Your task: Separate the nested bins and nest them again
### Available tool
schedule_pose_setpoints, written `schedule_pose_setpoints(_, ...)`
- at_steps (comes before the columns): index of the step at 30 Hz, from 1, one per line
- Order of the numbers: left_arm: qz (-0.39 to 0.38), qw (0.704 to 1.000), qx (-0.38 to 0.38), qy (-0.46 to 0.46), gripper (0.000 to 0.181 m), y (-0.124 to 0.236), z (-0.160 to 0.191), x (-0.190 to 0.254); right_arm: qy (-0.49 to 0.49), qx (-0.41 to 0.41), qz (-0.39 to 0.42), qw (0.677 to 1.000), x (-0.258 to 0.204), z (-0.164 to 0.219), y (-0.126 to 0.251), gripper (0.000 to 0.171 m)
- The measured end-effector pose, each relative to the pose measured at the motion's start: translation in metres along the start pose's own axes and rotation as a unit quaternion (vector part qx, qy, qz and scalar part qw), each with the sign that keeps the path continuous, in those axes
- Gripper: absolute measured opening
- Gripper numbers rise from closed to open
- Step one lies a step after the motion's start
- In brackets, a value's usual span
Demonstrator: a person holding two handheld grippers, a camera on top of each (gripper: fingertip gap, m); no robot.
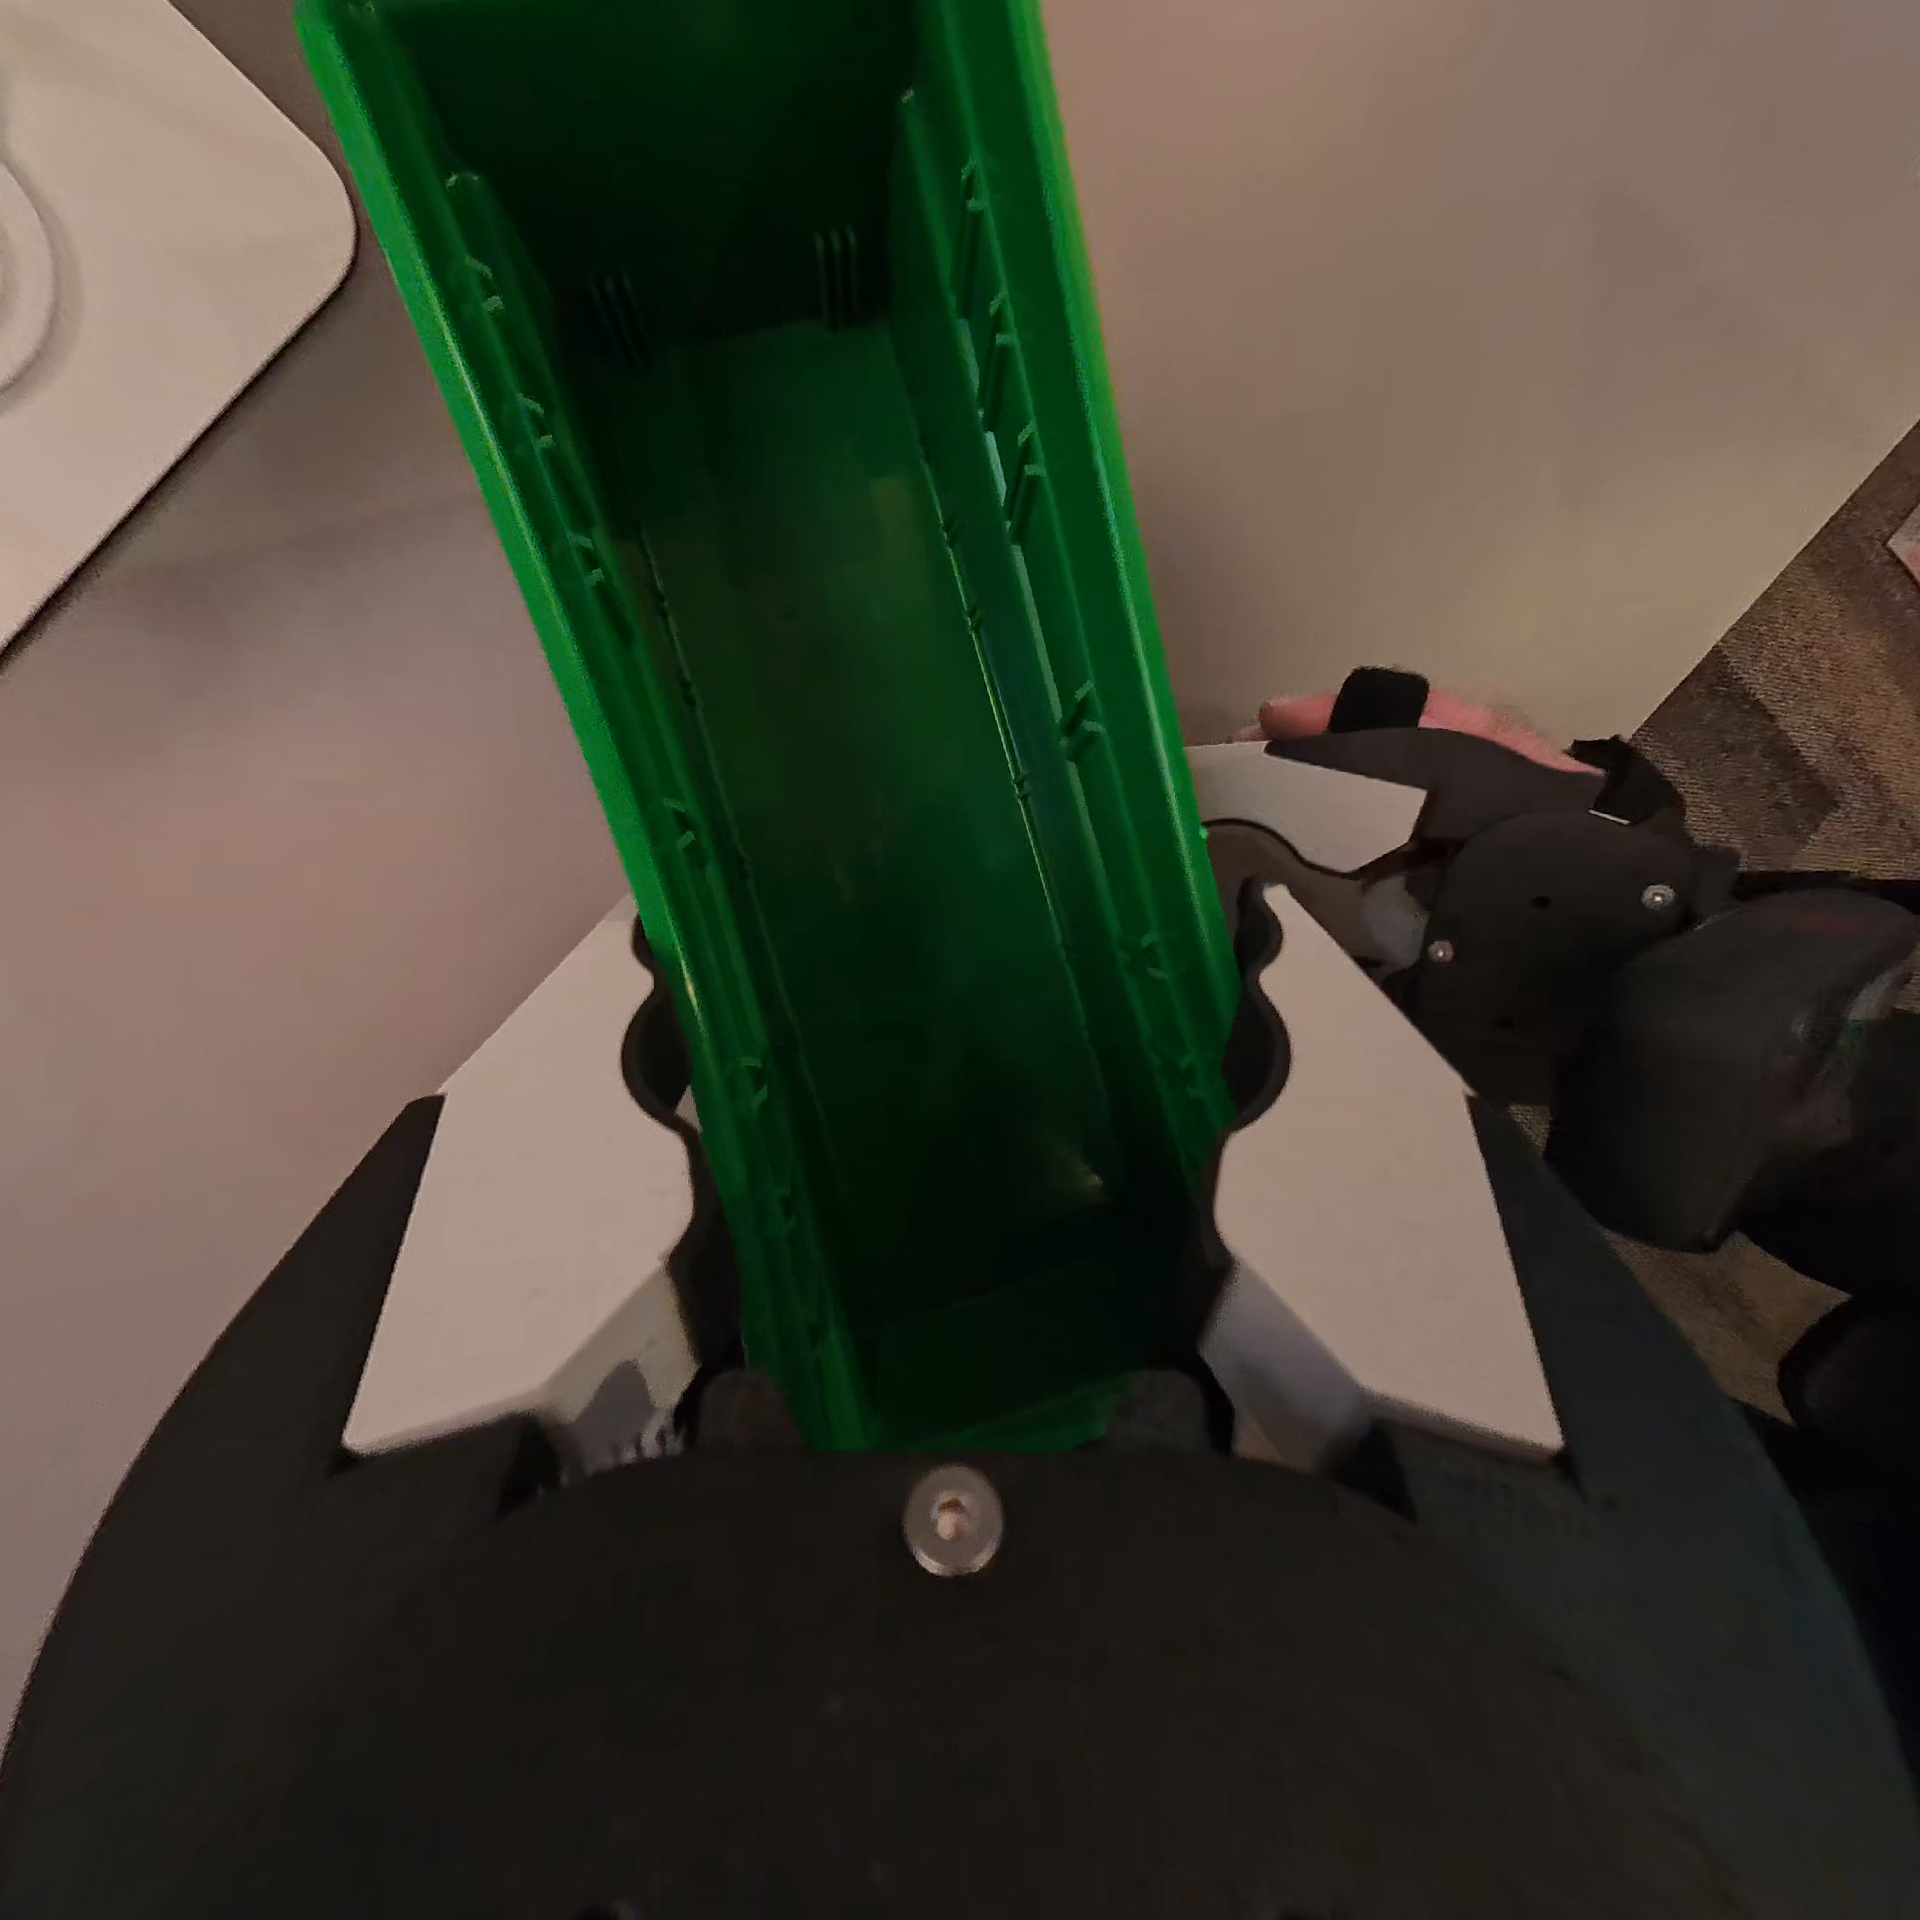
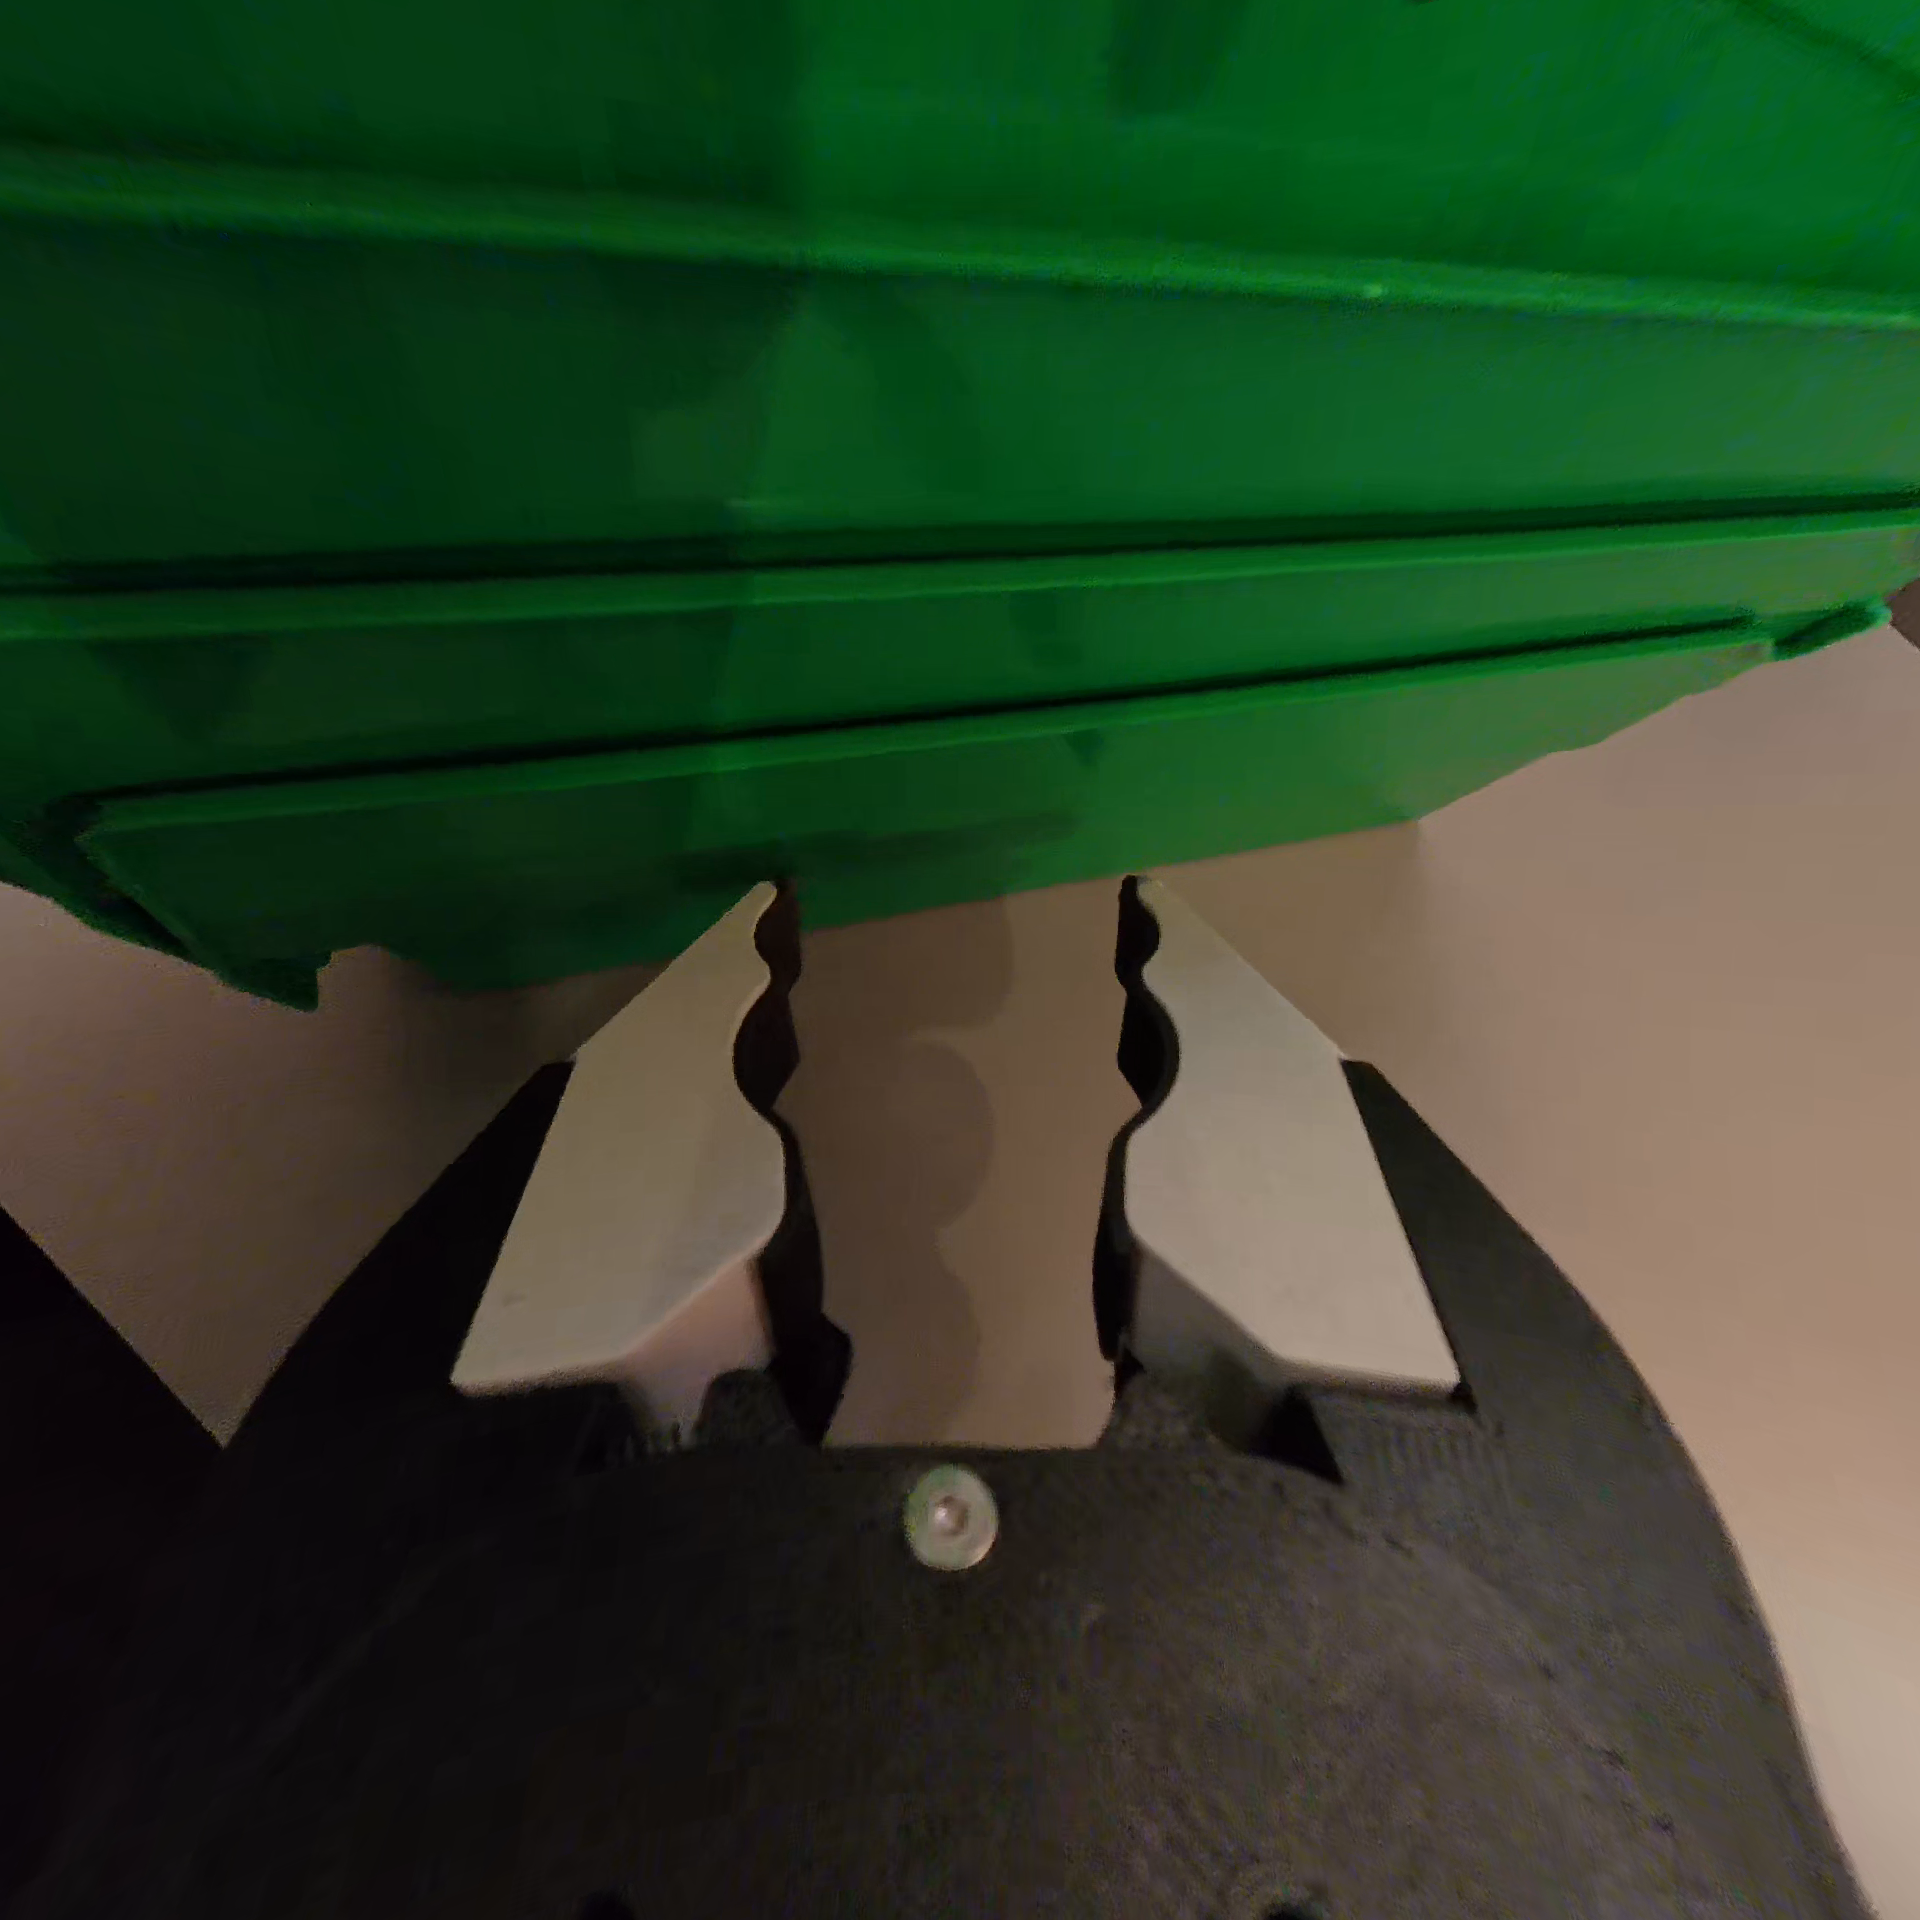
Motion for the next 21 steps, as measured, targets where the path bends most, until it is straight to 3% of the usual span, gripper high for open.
schedule_pose_setpoints(17, -0.011, 0.998, 0.066, -0.021, 0.097, 0.016, -0.003, 0.002, -0.001, 0.002, -0.015, 1.0, -0.003, 0.002, -0.007, 0.06)
schedule_pose_setpoints(21, -0.017, 0.999, 0.025, -0.023, 0.1, -0.006, 0.007, -0.002, 0.002, -0.001, -0.019, 1.0, -0.004, 0.001, -0.009, 0.061)
Point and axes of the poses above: each gripper's, where its closed fingertips meet, y back along the fingers, z out of its underside, x = y × z across the jaws, the point moved 6 cm from there along y, back along the fingers, and after that the axes turned 5 degrees about -x, right-handed, at the moved point
